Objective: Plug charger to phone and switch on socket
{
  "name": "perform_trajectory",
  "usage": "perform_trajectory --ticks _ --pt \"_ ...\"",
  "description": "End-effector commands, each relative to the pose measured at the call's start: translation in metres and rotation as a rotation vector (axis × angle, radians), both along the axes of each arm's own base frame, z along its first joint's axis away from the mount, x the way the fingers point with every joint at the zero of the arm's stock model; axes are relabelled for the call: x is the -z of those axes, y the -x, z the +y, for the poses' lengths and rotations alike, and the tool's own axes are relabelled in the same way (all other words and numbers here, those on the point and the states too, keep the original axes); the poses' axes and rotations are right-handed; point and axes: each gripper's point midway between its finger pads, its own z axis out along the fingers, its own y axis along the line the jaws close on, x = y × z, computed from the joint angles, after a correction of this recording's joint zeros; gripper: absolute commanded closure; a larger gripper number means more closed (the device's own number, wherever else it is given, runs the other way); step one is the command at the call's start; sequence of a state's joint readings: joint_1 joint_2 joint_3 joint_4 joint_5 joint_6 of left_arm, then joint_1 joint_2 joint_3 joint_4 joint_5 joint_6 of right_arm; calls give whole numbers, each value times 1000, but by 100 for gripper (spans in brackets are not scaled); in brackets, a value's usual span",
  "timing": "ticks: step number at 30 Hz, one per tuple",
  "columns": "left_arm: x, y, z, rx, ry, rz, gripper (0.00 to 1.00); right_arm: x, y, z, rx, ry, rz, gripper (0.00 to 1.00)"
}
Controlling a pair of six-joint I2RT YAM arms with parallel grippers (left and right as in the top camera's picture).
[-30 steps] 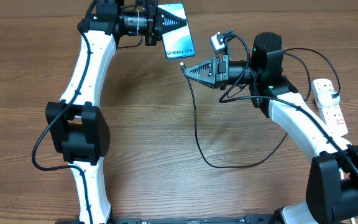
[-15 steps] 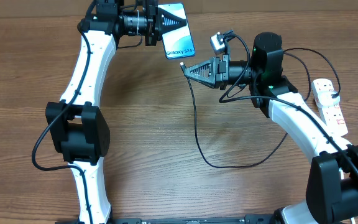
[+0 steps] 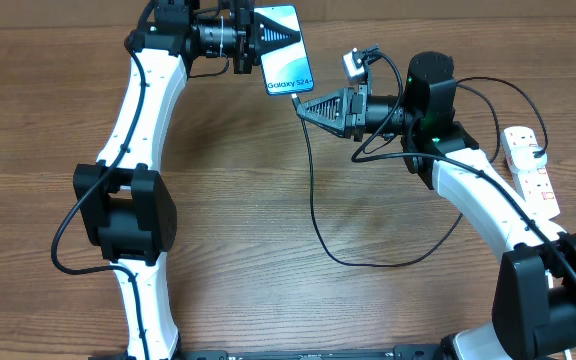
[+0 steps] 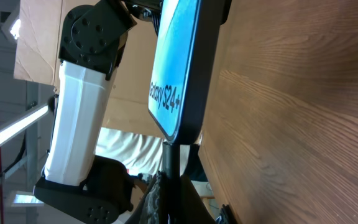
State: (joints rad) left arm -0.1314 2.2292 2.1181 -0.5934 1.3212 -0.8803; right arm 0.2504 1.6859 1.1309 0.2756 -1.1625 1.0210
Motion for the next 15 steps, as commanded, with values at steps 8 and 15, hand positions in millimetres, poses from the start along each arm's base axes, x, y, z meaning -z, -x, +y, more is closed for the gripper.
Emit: perform_trajectory --ticks 8,15 --pt "-31 14 -4 54 41 -86 96 -4 -1 0 12 -2 -11 96" --pt "-30 15 -6 58 35 -124 96 -4 0 0 6 -3 -11 96"
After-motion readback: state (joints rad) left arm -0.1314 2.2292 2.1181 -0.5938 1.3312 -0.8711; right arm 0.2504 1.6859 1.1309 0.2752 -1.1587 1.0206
